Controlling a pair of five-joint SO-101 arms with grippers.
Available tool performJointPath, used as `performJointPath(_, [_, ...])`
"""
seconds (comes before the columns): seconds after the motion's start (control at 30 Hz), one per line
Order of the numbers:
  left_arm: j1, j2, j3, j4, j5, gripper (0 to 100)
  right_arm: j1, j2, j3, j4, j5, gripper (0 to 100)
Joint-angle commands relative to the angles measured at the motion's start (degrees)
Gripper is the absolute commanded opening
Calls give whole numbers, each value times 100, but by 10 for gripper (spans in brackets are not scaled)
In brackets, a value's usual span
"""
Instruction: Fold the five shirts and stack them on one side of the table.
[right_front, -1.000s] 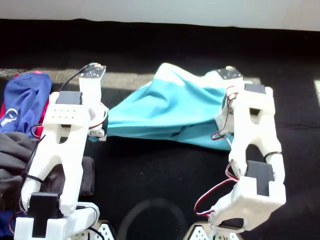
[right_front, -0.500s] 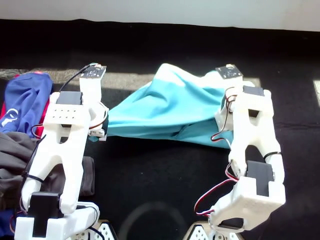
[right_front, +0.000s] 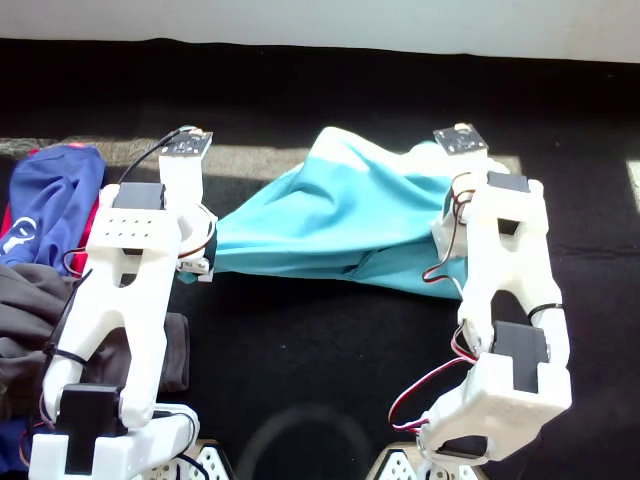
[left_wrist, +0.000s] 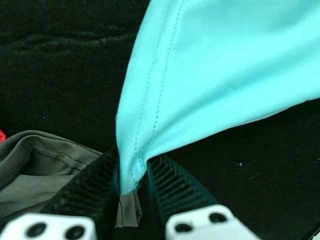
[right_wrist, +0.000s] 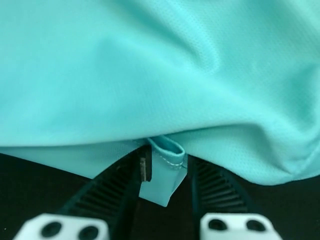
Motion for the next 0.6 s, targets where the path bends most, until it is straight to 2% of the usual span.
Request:
performJointPath(0.0, [-40,-66,-215,-18,-35,9,-22,-365,-57,-31,53,2])
performJointPath(0.23, [-40,-48,-215,-18,-35,9,277,-585,-171,426,70,5])
performJointPath(0.43, [-31,-57,-215,26,-26,9,356,-2018,-66,1464,88,5])
performJointPath(0.57, [-31,-22,-163,44,-26,9,347,-3073,884,1666,88,5])
